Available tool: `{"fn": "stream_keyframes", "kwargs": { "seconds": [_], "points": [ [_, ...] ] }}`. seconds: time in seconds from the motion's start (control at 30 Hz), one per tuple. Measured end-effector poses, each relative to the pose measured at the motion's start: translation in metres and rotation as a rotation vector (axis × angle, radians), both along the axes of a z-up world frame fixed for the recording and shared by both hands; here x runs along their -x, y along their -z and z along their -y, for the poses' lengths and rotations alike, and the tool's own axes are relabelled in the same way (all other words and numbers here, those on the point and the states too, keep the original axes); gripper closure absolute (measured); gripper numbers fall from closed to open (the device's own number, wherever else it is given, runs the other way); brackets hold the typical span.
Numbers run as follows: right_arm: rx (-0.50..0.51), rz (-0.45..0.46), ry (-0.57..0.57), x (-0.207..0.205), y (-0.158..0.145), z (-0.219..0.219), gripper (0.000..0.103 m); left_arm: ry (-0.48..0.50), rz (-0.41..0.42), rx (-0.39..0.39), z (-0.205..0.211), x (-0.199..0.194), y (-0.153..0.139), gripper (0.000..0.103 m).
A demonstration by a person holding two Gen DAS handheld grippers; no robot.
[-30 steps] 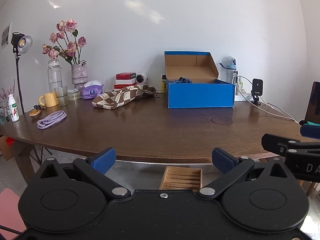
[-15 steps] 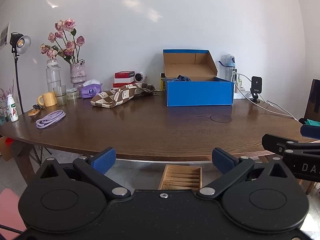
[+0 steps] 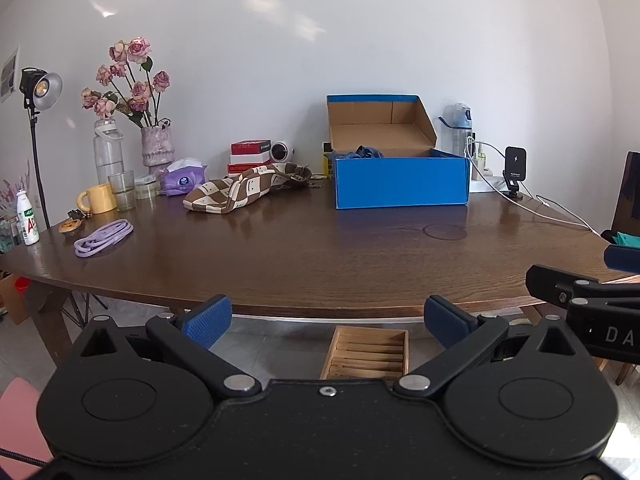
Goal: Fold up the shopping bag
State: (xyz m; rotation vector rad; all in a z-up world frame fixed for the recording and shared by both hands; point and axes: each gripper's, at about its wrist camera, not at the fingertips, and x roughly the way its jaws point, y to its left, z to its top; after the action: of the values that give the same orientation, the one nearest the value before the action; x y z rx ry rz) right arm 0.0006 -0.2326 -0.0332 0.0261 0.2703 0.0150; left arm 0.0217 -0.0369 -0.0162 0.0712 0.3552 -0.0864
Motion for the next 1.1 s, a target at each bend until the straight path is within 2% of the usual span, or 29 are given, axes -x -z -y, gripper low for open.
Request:
{"fn": "stream_keyframes", "kwargs": {
  "seconds": [1.1],
  "points": [
    [0.023, -0.001, 0.004, 0.0011, 0.0007, -0.0015, 0.011, -0.002, -0.007, -0.006, 0.0032, 0.0008, 0.0006, 0.0]
  ]
}}
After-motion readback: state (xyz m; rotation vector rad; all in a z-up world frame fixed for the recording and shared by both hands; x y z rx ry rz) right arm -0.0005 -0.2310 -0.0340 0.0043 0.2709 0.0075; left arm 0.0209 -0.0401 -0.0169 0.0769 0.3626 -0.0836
